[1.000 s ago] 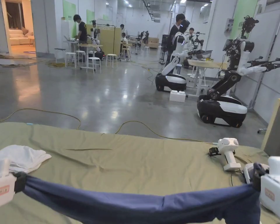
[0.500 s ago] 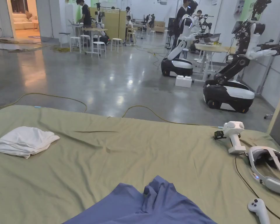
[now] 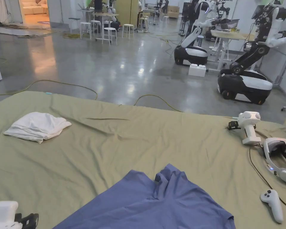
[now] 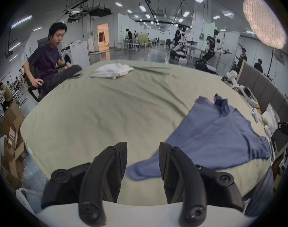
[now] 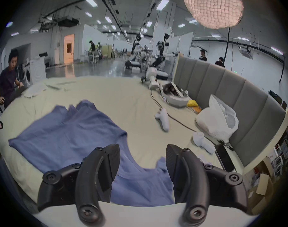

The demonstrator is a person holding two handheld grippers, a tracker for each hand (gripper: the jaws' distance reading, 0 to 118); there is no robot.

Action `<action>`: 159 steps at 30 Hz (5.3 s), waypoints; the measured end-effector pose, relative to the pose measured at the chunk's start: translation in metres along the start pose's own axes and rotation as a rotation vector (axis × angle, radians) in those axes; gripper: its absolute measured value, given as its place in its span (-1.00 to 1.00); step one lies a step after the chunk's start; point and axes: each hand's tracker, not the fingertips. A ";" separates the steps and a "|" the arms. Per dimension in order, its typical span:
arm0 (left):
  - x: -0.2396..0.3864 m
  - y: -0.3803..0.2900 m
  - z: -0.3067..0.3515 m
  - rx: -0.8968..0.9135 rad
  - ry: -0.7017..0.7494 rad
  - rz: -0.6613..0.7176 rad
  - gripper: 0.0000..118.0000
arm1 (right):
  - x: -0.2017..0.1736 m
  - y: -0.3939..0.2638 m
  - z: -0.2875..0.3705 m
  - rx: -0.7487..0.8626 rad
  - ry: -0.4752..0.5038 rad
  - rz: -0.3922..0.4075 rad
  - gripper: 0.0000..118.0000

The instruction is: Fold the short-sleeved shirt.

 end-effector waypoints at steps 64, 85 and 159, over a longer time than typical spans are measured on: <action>0.004 -0.031 -0.101 -0.430 0.108 0.155 -0.89 | -0.148 0.053 -0.049 0.149 0.214 -0.013 -1.00; -0.004 -0.020 -0.076 -0.331 0.068 0.148 -0.92 | -0.145 0.089 -0.343 -0.532 0.339 0.284 0.08; 0.071 0.423 -0.017 0.436 -0.022 -0.069 -0.92 | -0.016 0.402 -0.088 0.468 0.073 0.007 -0.95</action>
